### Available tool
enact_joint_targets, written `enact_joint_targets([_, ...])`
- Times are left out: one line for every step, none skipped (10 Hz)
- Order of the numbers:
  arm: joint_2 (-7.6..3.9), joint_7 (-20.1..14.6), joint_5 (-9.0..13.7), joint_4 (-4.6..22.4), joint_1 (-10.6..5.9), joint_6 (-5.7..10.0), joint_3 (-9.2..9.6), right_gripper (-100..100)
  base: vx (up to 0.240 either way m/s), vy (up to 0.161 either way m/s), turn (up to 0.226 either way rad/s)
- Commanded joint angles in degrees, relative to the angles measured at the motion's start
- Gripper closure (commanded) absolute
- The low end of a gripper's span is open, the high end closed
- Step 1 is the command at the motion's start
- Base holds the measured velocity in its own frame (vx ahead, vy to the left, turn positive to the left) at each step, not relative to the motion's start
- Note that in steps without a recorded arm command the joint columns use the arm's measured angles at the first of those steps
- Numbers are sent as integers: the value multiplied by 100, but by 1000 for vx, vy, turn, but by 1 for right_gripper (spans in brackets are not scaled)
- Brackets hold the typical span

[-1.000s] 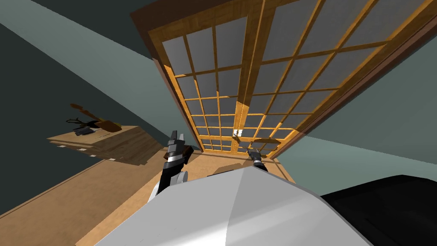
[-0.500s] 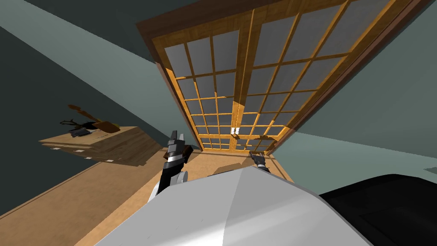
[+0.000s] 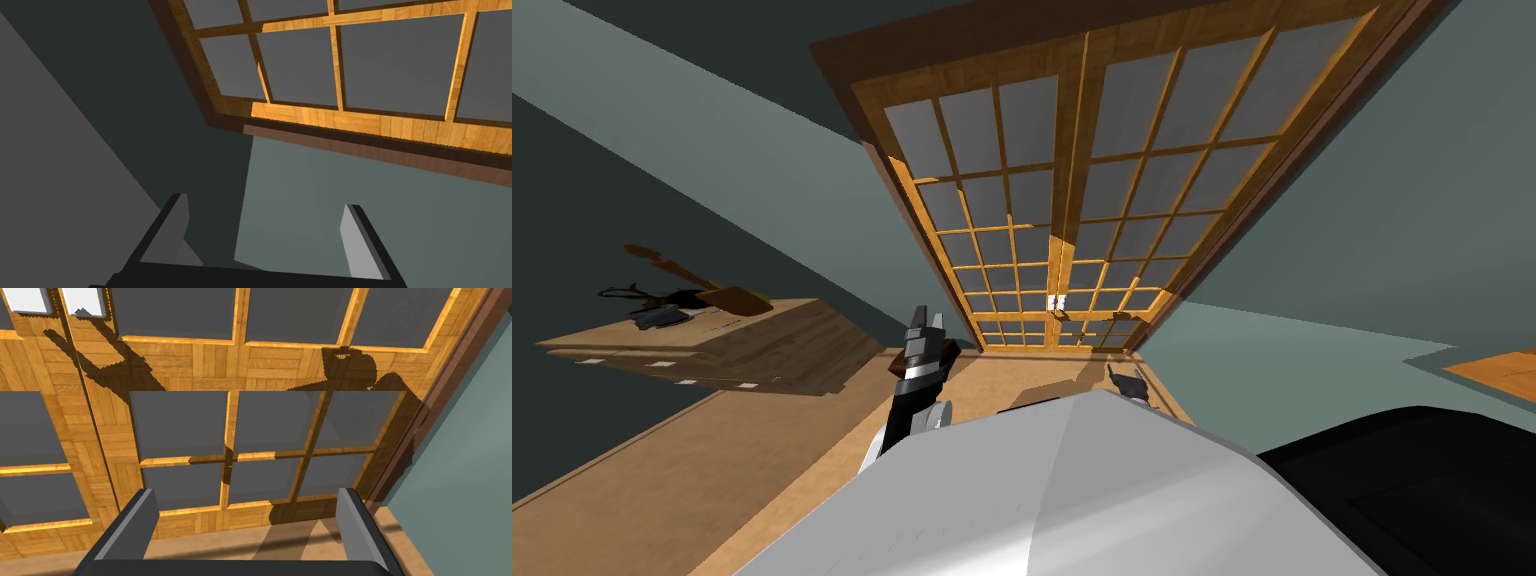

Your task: Pull the door open

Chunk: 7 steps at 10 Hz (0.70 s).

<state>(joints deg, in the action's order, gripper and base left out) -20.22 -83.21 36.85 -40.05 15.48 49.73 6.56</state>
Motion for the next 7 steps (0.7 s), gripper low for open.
enact_joint_targets([-16, 53, 32, -81, 158, -65, -55, -100, -113, -19, -48])
enact_joint_targets([-16, 53, 32, -81, 158, -65, -55, -100, -56, -2, 15])
enact_joint_targets([-45, 70, 64, 18, 275, -81, -114, -100, -48, -13, -93])
enact_joint_targets([-57, 84, 82, 72, 319, -93, -152, -100, -18, -30, -83])
enact_joint_targets([-49, 95, 86, 78, 284, -99, -166, -100, 89, -65, 10])
enact_joint_targets([-41, 97, 83, 67, 253, -100, -163, -100, 151, -51, 57])
enact_joint_targets([-28, 101, 79, 49, 201, -101, -159, -100, 158, -26, 63])
